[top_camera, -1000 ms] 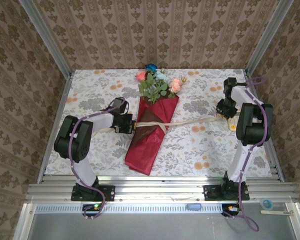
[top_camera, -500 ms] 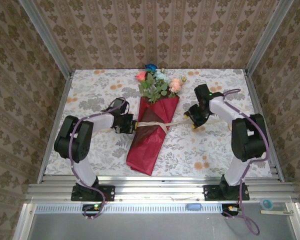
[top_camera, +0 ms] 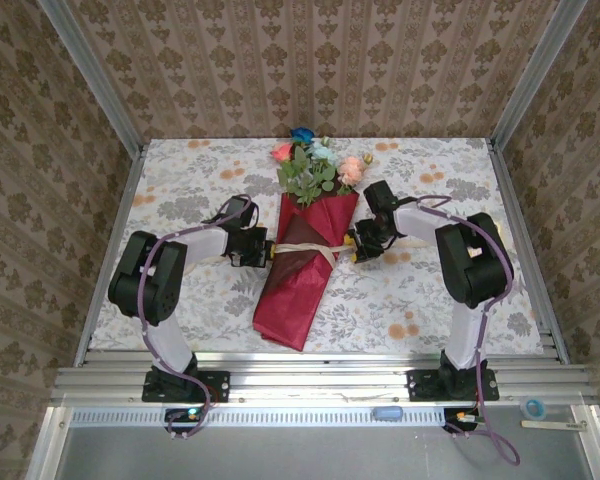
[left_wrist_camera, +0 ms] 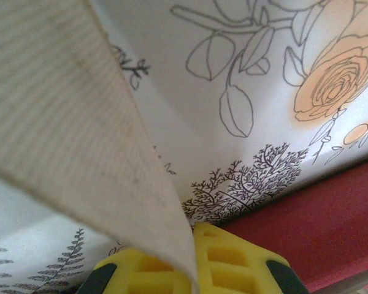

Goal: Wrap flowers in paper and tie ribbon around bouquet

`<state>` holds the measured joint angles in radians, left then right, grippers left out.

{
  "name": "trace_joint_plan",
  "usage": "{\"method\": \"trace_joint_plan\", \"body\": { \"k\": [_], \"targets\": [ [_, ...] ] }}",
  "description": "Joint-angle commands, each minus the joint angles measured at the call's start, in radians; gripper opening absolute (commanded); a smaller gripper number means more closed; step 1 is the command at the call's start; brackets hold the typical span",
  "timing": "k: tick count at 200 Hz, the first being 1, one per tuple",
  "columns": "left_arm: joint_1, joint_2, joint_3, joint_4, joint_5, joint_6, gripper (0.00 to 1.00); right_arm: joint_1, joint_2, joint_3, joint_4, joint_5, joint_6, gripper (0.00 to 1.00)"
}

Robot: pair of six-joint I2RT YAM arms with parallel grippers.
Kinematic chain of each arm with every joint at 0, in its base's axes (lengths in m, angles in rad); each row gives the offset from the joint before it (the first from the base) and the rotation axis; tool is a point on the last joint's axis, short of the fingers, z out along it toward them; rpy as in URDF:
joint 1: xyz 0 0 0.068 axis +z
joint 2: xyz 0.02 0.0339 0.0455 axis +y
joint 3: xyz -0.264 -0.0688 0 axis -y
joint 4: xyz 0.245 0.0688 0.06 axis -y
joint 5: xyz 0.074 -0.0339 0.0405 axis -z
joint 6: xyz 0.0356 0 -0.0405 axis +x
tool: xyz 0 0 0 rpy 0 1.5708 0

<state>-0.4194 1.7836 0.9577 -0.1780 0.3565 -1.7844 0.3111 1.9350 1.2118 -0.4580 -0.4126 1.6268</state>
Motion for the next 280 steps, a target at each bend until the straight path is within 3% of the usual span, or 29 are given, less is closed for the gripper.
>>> {"method": "trace_joint_plan", "body": {
  "k": [1, 74, 82, 104, 169, 211, 238, 280],
  "targets": [
    [-0.004, 0.002, -0.016, -0.005, 0.015, 0.005, 0.0, 0.012, 0.043, 0.037, 0.006, -0.016, 0.042, 0.4],
    [-0.004, 0.003, -0.008, -0.005, 0.015, 0.006, 0.0, 0.061, 0.075, 0.082, -0.027, -0.004, 0.034, 0.32],
    [-0.004, 0.003, -0.008, -0.004, 0.015, 0.006, 0.0, 0.062, 0.072, 0.083, -0.033, 0.002, 0.028, 0.27],
    [-0.001, -0.003, -0.004, -0.018, 0.007, 0.018, 0.0, 0.06, 0.056, 0.091, -0.098, 0.035, -0.033, 0.0],
    [0.076, 0.022, 0.069, -0.096, 0.006, 0.127, 0.0, 0.033, 0.024, 0.193, -0.372, 0.186, -0.612, 0.0],
    [0.132, 0.05, 0.091, -0.034, 0.016, 0.131, 0.0, -0.014, -0.109, 0.066, -0.388, 0.311, -0.84, 0.0],
    [0.186, 0.064, 0.089, 0.023, 0.025, 0.13, 0.0, -0.023, -0.124, 0.066, -0.464, 0.422, -1.024, 0.0],
    [0.28, 0.061, 0.082, 0.055, 0.032, 0.152, 0.0, -0.054, -0.149, 0.027, -0.492, 0.533, -1.171, 0.0]
  ]
}}
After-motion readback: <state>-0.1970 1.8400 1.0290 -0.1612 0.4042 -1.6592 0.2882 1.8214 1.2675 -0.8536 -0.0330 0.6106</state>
